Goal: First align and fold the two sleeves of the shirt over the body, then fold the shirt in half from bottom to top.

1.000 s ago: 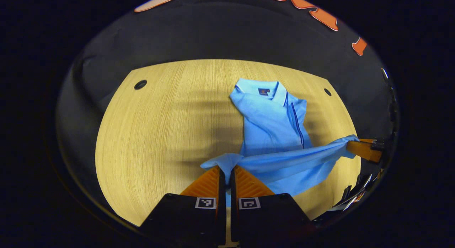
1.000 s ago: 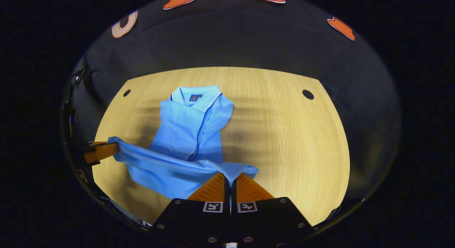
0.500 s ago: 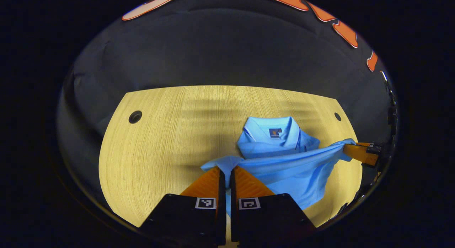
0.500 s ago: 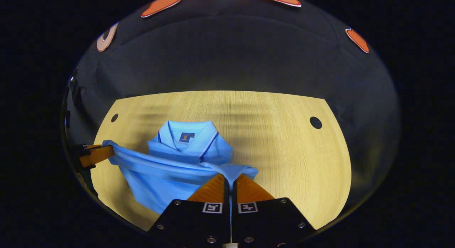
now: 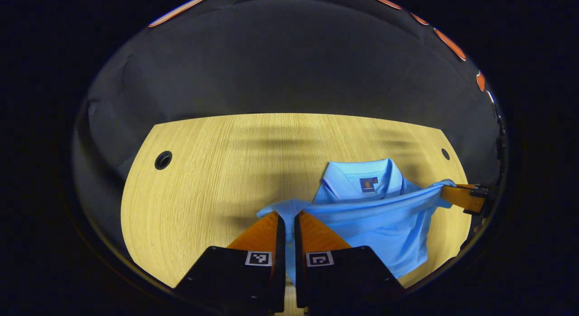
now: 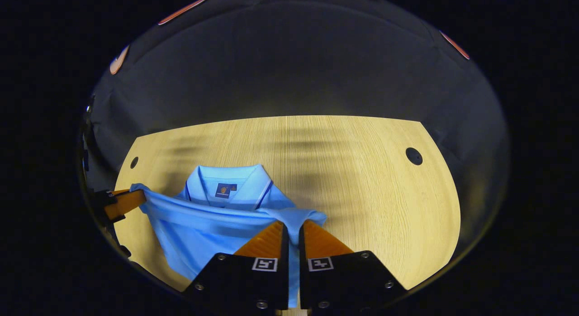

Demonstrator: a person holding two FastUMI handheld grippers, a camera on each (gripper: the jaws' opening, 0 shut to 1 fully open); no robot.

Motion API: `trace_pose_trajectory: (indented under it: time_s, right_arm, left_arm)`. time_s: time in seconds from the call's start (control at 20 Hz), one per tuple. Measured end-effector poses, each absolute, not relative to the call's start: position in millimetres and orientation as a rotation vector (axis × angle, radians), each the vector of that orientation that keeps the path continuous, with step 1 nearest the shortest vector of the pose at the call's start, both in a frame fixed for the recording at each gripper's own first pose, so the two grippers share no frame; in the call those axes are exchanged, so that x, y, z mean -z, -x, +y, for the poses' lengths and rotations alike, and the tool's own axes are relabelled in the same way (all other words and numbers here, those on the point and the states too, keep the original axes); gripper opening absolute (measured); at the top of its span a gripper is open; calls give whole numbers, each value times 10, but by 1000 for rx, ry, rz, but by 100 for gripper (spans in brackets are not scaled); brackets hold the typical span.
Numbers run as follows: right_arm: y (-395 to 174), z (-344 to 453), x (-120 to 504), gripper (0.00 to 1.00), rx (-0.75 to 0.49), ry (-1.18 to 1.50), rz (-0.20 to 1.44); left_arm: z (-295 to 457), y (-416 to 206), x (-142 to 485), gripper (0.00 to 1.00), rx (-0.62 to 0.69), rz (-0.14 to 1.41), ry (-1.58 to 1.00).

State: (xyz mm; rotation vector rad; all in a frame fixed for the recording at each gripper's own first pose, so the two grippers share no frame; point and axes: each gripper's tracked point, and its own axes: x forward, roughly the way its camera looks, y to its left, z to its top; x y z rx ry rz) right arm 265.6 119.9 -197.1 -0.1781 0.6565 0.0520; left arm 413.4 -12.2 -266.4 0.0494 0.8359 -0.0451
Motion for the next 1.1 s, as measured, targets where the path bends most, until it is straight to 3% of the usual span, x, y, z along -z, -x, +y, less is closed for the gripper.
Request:
trace_pose_trajectory:
  time_s: [0.1, 0.15, 0.2, 0.25, 0.35, 0.4, 0.45, 1.1]
  right_arm:
    - [-2677, 1167, 1915, 14, -32, 175, 640]
    - [-2681, 1151, 1909, 15, -24, 168, 636]
    - [-2660, 1156, 1880, 23, -22, 160, 631]
    - [-2640, 1171, 1854, 33, -31, 154, 625]
    - [-2569, 1174, 1786, 65, -36, 154, 619]
    - [-2529, 1179, 1767, 82, -43, 159, 611]
    - [-2467, 1191, 1701, 99, -48, 164, 598]
    - [-1217, 1067, 493, 100, -115, 102, 326]
  left_arm:
    - [-85, -4155, 2635, 18, 33, 814, -43]
    - [-65, -4191, 2615, 26, 24, 798, -48]
    - [-73, -4201, 2571, 43, 25, 780, -46]
    - [-96, -4204, 2540, 61, 28, 767, -41]
    - [-60, -4193, 2430, 96, 10, 738, -51]
    - [-35, -4189, 2345, 100, 1, 714, -62]
    - [-52, -4197, 2272, 100, -6, 681, -68]
    - [-238, -3234, 441, 100, 38, 331, -107]
